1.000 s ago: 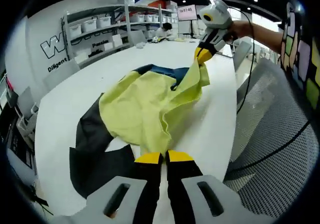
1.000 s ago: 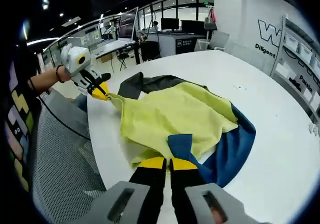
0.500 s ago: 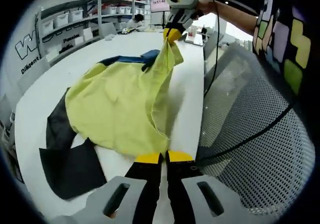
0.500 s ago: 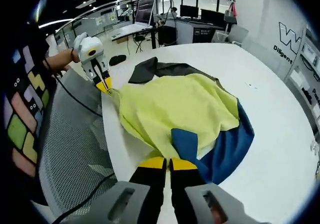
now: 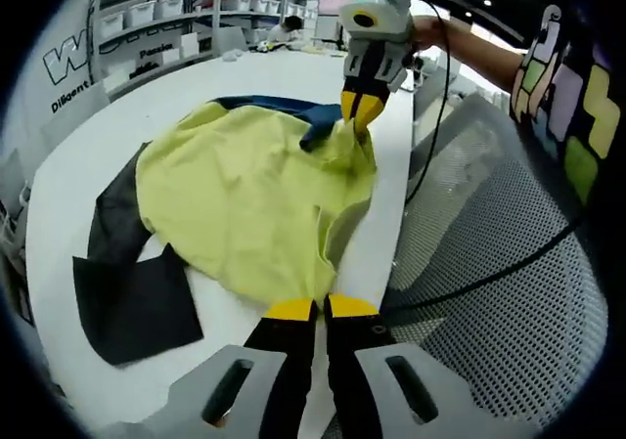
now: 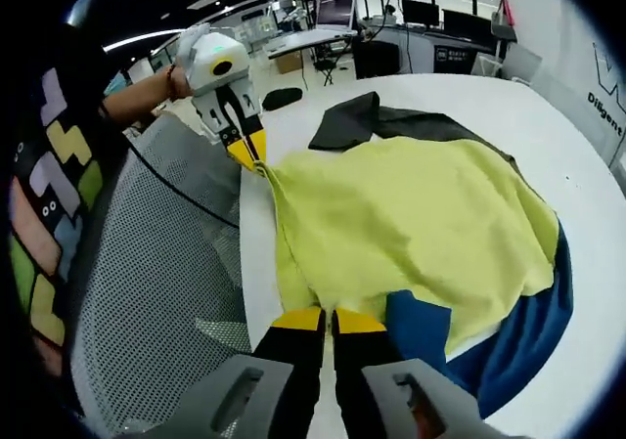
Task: Fold the garment on the visible template until the final outline fits inside the template.
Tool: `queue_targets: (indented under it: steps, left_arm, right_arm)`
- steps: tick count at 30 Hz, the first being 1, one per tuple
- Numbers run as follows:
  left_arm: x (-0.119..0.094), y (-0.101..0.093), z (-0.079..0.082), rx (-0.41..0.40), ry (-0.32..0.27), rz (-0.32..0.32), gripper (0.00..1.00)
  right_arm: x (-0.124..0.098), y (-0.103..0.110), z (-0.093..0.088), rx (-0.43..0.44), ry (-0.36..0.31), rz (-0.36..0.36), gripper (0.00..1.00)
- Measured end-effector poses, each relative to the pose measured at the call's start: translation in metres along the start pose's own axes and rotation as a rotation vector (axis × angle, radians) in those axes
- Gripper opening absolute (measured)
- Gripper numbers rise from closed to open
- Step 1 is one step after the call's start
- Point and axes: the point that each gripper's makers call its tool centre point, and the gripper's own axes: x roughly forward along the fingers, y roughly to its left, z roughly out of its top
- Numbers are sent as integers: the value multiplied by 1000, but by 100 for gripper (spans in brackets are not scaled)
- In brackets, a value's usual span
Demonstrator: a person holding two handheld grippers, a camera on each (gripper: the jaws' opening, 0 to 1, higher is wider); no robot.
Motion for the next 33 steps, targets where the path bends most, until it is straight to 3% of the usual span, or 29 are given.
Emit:
queue_targets:
  steps: [12, 20, 23, 26, 33]
  left_arm:
    - [5, 1, -13, 0, 40, -2, 0]
    - [6, 4, -16, -7, 50, 3, 0]
    - [6, 5, -16, -7, 53, 12, 0]
    - [6, 7, -16, -18, 52, 21, 0]
    - [6, 10, -17, -32, 55, 43, 0]
  right_arm:
    - [38, 0, 11, 17, 10, 31, 0]
    - [53, -2, 12, 50, -23, 3, 0]
    - [49, -5, 15, 74, -53, -10, 1]
    - [32, -11, 29, 41, -136, -72, 16]
    - [-17, -6, 28, 96, -223, -135, 18]
